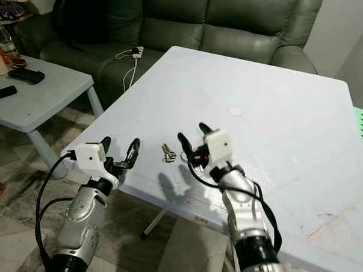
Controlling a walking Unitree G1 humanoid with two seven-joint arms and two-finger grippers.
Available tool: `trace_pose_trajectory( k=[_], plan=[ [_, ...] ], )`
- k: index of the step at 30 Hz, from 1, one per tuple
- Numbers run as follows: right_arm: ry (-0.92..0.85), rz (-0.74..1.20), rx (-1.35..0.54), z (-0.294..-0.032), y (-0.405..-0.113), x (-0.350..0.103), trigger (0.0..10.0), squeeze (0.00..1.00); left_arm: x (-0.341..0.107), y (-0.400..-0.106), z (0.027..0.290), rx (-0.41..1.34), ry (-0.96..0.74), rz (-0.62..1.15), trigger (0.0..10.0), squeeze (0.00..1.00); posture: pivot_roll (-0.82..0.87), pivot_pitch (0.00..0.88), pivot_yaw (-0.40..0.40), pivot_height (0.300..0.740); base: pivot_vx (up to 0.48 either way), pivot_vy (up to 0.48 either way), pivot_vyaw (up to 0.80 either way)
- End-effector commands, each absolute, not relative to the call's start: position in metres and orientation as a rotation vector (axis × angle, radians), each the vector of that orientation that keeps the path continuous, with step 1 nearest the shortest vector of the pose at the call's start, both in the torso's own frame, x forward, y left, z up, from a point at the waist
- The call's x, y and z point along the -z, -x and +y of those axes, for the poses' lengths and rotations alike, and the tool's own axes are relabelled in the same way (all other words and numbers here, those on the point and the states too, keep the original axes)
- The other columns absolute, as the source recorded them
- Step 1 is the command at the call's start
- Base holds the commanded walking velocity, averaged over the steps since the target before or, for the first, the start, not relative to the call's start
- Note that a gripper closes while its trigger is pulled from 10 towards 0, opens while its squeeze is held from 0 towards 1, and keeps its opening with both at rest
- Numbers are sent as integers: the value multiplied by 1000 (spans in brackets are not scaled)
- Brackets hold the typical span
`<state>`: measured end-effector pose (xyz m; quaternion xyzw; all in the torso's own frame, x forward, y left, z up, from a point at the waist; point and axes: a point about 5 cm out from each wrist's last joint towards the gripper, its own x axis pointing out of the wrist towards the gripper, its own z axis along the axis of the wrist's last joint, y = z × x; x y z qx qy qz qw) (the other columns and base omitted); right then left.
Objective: Hang keys on a hook
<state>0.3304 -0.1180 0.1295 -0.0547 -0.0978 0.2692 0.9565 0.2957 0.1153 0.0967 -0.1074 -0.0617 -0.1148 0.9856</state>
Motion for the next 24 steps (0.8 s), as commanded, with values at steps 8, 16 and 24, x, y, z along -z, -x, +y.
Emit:
trace_pose_trajectory(
  k=[8,16,24],
  plan=[
    [199,-148,-641,-122,-338,-125,10000,0,-98,-288,100,266,215,-99,10000,0,39,0,-57,740,0,0,0],
    [211,-117,-674,-127,-342,-123,10000,0,-96,-278,92,290,216,-87,10000,0,42,13,-71,740,0,0,0],
    [231,-88,-682,-132,-347,-121,10000,0,-95,-273,88,289,223,-73,10000,0,45,30,-81,740,0,0,0]
  ],
)
